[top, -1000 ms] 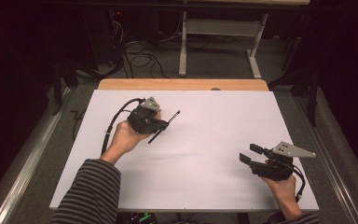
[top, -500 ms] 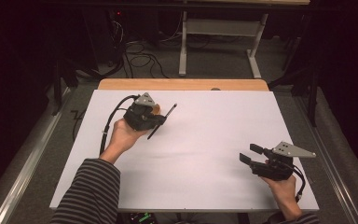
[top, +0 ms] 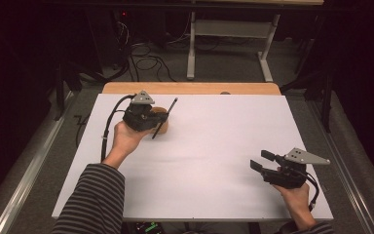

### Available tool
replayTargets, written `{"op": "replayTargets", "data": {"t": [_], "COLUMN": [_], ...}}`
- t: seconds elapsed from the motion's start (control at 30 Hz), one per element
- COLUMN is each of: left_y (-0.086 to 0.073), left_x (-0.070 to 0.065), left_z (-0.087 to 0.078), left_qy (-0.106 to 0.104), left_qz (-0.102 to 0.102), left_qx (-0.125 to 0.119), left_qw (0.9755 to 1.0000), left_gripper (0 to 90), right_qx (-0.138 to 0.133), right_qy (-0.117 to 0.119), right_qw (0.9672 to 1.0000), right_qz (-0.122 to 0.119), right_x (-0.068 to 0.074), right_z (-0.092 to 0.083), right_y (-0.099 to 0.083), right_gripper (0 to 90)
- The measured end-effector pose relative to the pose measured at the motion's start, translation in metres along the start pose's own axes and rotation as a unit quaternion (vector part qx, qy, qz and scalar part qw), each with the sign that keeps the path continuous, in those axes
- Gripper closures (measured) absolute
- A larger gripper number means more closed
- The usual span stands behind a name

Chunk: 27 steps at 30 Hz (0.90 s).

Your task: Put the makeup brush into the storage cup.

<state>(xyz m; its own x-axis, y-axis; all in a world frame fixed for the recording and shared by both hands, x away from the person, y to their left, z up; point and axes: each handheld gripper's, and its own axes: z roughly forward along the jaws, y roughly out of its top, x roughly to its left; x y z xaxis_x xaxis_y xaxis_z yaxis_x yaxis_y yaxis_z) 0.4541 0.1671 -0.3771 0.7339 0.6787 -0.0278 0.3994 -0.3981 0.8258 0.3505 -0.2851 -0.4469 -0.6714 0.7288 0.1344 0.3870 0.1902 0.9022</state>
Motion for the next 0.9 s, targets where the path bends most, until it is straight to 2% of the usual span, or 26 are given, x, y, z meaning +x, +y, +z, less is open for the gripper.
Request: {"op": "replayTargets", "data": {"t": [0.27, 0.6, 0.9], "left_y": [0.0, 0.002, 0.007], "left_x": [0.008, 0.011, 0.017], "left_z": [0.002, 0.004, 0.007], "left_qy": [0.012, 0.027, 0.036], "left_qz": [-0.02, -0.024, -0.041], "left_qx": [-0.012, -0.016, -0.027], "left_qw": [0.9997, 0.9992, 0.9982], "left_gripper": [83.6, 83.6, 83.6], "right_qx": [0.0, 0.0, -0.001], "right_qy": [0.0, 0.001, 0.001], "right_qw": [1.0, 1.0, 1.0], "right_qz": [0.002, 0.002, 0.003], "right_x": [0.0, 0.0, 0.0], "right_z": [0.0, 0.0, -0.001], "right_y": [0.0, 0.0, 0.0], "right_gripper": [37.4, 37.4, 37.4]}}
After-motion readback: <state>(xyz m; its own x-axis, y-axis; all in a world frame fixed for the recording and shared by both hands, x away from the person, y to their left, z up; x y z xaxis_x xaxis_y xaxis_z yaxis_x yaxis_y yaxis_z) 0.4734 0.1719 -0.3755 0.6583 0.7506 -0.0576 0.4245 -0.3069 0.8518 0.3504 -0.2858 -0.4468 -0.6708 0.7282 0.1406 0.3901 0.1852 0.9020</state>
